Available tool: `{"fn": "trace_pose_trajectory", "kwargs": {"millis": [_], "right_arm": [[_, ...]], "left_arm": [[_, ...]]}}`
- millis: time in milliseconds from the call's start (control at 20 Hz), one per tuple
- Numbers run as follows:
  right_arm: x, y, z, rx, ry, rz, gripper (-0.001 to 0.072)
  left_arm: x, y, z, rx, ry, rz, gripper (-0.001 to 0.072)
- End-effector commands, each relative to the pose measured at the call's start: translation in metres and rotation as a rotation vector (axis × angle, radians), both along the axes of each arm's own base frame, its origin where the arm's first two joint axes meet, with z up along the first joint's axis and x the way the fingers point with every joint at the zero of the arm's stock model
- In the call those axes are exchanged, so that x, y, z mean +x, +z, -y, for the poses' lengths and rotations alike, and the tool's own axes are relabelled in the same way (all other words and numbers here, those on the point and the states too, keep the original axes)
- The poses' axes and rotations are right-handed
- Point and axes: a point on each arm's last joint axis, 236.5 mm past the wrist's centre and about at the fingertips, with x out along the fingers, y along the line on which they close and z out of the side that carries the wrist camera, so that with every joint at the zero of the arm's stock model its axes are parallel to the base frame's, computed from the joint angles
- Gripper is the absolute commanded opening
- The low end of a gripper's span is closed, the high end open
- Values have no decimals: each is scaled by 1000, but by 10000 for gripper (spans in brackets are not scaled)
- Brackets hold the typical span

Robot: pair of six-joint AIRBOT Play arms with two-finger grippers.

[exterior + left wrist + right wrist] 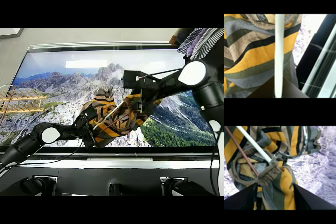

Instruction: Fold the clothes and pants, and hang the long-sleeved shirts on hangers.

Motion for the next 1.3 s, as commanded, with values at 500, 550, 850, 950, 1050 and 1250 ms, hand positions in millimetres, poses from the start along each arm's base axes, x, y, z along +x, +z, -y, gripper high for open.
{"fn": "trace_pose_trajectory", "kwargs": {"millis": [500, 550, 850, 950, 1050, 1250], "right_arm": [[-15, 0, -1, -1, 29, -43, 27], [-17, 4, 1, -3, 30, -34, 26], [-24, 15, 26, -50, -119, -48, 22], [-26, 21, 33, -58, -148, -33, 22], [-26, 24, 40, -61, -205, -36, 22], [-25, 27, 53, -62, -331, -64, 22]], "left_arm": [[1, 0, -1, 0, 2, 3, 26], [2, 1, 0, -2, 4, 6, 63], [19, 8, -12, -48, 142, -30, 293], [30, 16, -26, -71, 226, -43, 547], [45, 30, -46, -127, 366, -72, 566], [70, 53, -94, -316, 773, -241, 620]]}}
